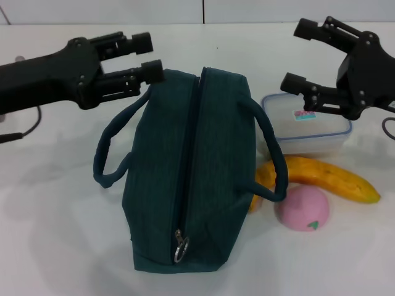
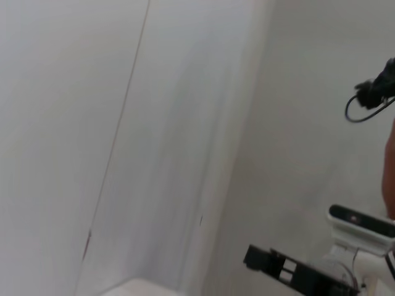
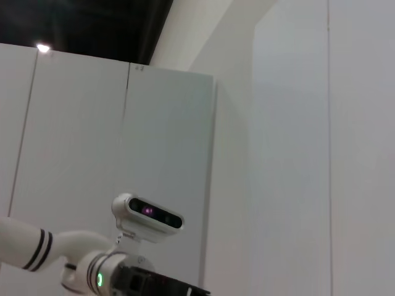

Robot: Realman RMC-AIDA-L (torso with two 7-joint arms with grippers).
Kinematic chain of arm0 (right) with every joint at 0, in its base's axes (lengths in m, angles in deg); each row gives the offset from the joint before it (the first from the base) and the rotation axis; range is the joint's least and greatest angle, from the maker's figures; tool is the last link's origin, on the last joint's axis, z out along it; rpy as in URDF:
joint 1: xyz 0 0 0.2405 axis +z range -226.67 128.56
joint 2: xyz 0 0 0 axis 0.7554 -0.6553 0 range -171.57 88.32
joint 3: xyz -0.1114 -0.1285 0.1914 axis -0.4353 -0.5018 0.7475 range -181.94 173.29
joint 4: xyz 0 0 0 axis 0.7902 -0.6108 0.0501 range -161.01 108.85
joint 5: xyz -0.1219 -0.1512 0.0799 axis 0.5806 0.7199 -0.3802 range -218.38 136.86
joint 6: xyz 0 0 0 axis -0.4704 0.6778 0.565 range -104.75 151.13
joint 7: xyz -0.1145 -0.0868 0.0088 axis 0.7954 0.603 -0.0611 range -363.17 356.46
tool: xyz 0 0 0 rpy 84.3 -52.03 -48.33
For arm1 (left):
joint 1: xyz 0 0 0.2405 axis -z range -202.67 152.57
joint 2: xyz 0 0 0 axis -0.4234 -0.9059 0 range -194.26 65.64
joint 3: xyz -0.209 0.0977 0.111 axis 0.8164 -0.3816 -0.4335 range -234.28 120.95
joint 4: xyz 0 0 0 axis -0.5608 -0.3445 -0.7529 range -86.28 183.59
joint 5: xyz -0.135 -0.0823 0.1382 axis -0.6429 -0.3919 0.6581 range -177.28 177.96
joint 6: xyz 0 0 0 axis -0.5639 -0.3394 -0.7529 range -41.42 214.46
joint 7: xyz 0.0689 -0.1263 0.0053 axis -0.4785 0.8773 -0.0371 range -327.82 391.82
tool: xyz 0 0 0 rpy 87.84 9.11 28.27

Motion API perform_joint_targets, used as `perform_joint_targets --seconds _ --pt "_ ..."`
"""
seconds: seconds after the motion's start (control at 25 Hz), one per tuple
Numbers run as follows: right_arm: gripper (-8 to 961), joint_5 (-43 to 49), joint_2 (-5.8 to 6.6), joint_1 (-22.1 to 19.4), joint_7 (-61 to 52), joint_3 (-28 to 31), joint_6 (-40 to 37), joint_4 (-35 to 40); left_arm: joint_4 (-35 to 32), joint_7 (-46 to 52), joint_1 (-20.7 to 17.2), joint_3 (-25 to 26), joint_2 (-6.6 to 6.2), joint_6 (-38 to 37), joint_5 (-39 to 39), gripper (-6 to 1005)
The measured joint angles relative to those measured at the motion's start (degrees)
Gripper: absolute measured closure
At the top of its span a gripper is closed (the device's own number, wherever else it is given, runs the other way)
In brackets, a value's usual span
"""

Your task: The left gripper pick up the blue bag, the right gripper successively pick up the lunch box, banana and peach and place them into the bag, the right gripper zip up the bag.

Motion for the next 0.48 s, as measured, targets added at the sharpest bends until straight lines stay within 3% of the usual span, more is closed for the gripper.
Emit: perform_joint_targets --seconds 0.28,0.48 --pt "111 0.0 0.16 -0.5 0.9 0.2 0.3 0.5 -13.3 12.9 -3.3 5.1 1.95 0.0 6.9 299" --pt "111 0.0 0.08 -0.6 1.3 0.8 0.3 0.6 -17.5 18.7 -4.3 5.2 3.39 -0.3 11.5 294"
